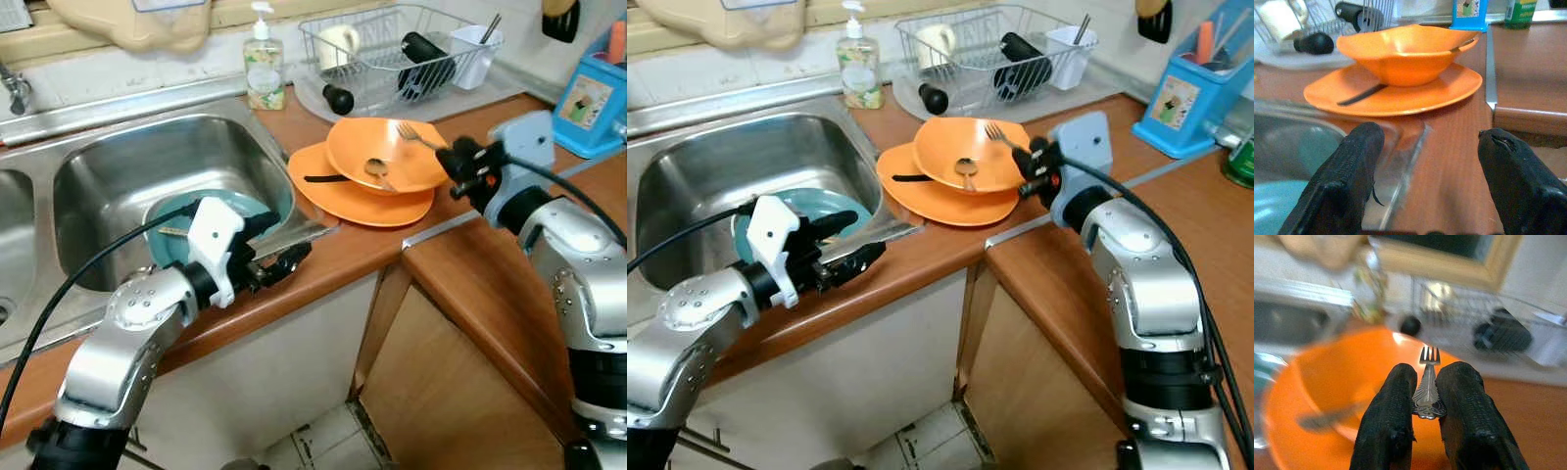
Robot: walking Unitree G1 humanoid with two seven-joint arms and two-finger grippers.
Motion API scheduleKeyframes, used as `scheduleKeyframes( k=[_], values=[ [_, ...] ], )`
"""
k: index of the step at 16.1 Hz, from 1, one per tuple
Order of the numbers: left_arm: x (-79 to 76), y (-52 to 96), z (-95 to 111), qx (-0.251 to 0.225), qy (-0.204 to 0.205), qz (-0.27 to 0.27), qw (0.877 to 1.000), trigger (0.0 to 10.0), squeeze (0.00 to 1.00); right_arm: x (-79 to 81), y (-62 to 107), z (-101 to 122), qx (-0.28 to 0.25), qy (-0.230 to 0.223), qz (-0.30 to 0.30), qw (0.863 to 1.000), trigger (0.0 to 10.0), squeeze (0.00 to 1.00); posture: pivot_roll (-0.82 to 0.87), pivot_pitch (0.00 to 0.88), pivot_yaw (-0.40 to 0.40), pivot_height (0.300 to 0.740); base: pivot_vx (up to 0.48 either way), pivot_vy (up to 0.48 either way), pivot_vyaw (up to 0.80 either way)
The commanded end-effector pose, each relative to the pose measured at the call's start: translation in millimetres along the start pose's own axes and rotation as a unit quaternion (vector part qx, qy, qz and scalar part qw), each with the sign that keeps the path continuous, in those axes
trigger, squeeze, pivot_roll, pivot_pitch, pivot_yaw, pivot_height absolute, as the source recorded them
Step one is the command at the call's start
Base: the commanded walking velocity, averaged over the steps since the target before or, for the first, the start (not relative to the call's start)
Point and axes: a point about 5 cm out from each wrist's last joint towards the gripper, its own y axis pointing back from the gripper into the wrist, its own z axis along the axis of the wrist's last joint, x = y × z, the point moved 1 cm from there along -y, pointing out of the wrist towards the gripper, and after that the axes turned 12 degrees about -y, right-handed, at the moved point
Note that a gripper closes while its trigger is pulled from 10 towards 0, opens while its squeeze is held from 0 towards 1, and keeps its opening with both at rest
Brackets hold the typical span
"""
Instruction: Kitchen organization
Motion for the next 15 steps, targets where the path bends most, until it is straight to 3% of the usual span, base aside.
scheduleKeyframes(
  k=[1, 3, 6, 9, 10, 11, 12, 13, 14, 15],
  values=[
    [3.9, -7.4, 8.7, -0.009, -0.058, -0.005, 0.998, 10.0, 0.00, 14.4, 0.0, 22.0, -0.046, -0.025, 0.048, 0.997, 0.0, 0.00, -0.10, 0.000, 0.012, 0.740, 0.000, 0.000, 0.00],
    [5.2, -9.4, 10.6, -0.012, -0.072, -0.004, 0.997, 10.0, 0.00, 18.4, 0.3, 24.0, -0.050, -0.031, 0.060, 0.996, 0.0, 0.00, -0.10, 0.000, 0.012, 0.740, 0.000, 0.000, 0.00],
    [20.5, -23.4, 31.8, -0.050, -0.186, 0.027, 0.981, 10.0, 0.00, 45.9, 4.5, 21.5, -0.031, -0.019, 0.137, 0.990, 0.0, 0.00, -0.10, 0.000, 0.016, 0.740, 0.000, 0.000, 0.00],
    [28.2, -38.4, 38.2, -0.052, -0.261, 0.033, 0.963, 10.0, 0.00, 65.8, 5.8, 23.9, -0.028, -0.025, 0.176, 0.984, 0.0, 0.00, -0.10, 0.000, 0.022, 0.740, 0.000, 0.000, 0.00],
    [29.0, -40.9, 38.5, -0.051, -0.268, 0.031, 0.962, 5.9, 0.00, 68.3, 5.8, 24.2, -0.027, -0.027, 0.181, 0.983, 0.0, 0.00, -0.10, 0.000, 0.023, 0.740, 0.000, 0.000, 0.00],
    [30.4, -44.1, 38.3, -0.050, -0.279, 0.033, 0.959, 4.6, 0.00, 71.0, 6.0, 24.1, -0.026, -0.028, 0.186, 0.982, 0.0, 0.00, -0.10, 0.000, 0.024, 0.740, 0.000, 0.000, 0.00],
    [32.6, -47.9, 38.5, -0.048, -0.292, 0.037, 0.954, 1.5, 0.00, 74.5, 6.3, 23.3, -0.022, -0.028, 0.193, 0.980, 0.0, 0.00, -0.10, 0.000, 0.025, 0.740, 0.000, 0.000, 0.00],
    [34.7, -51.2, 38.7, -0.043, -0.310, 0.041, 0.949, 0.0, 0.00, 78.7, 6.6, 21.9, -0.018, -0.030, 0.201, 0.979, 0.0, 0.00, -0.10, 0.000, 0.025, 0.740, 0.000, 0.000, 0.00],
    [39.6, -57.1, 39.1, -0.034, -0.345, 0.050, 0.937, 0.0, 0.00, 87.5, 7.2, 18.4, -0.008, -0.032, 0.217, 0.976, 0.0, 0.00, -0.10, 0.000, 0.026, 0.740, 0.000, 0.000, 0.00],
    [40.3, -57.9, 39.2, -0.032, -0.353, 0.051, 0.934, 0.0, 0.00, 88.6, 7.2, 17.9, -0.006, -0.033, 0.219, 0.975, 0.0, 0.00, -0.10, 0.000, 0.026, 0.740, 0.000, 0.000, 0.00]
  ],
)
